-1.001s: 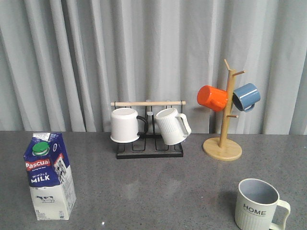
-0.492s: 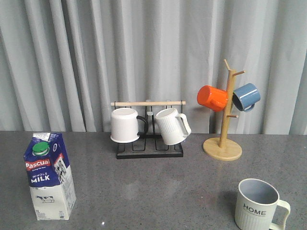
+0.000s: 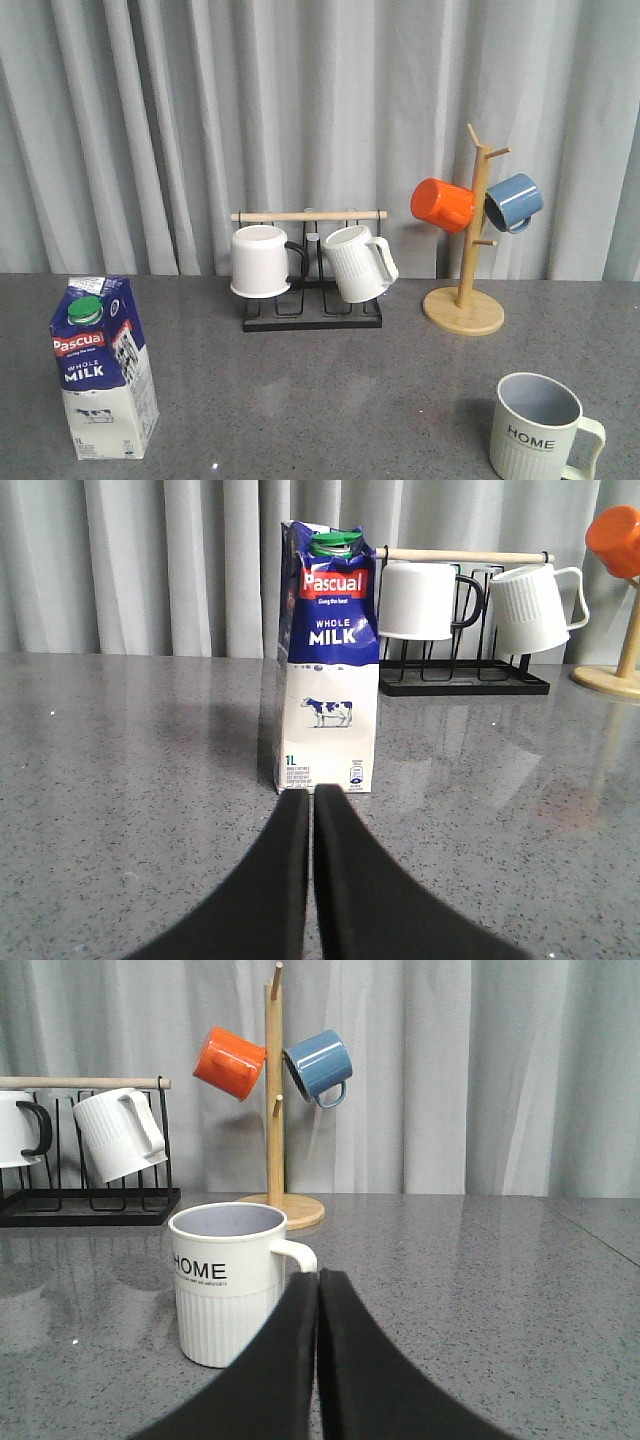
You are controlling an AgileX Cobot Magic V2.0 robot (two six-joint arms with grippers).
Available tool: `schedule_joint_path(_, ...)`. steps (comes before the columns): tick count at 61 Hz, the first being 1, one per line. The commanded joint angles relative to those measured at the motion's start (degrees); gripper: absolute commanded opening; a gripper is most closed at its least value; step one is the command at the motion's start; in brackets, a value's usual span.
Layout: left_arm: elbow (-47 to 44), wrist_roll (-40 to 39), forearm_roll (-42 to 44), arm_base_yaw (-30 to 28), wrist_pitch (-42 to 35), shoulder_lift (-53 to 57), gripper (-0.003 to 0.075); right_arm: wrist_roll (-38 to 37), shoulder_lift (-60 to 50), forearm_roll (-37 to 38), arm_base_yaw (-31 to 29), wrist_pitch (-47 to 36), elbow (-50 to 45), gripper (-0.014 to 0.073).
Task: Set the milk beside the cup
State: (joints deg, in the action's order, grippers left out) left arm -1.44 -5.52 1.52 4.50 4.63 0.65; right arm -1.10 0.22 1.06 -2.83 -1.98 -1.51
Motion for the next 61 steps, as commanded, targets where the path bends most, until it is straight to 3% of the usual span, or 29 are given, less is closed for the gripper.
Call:
schedule_joint_path(1, -1.18, -0.46, -0.54, 0.09, -3.87, 0.74, -0.0006, -0.19, 0.53, -0.03, -0.45, -4.43, -0.42, -0.0005)
schedule_joint_path(22, -1.18, -0.46, -0.54, 0.09, -3.87, 0.74, -0.0006, -3.57, 0.53, -1.06, -0.45, -4.43, -0.42, -0.0005)
schedule_joint_path(34, -1.18, -0.46, -0.54, 0.09, -4.27, 0.74, -0.0006, -8.36, 0.53, -10.01, -0.45, -4.43, -0.42, -0.0005)
schedule_joint_path(44, -1.07, -0.52, -2.23, 0.09, -9.84, 0.74, -0.0006, -8.30, 0.53, -17.92, -0.45, -4.21, -0.19, -0.0005)
schedule_joint_path(61, -1.07, -0.52, -12.60, 0.09, -14.34, 0.74, -0.0002, -3.05, 0.84, -17.10, -0.45, 3.97, 11.99, 0.0038)
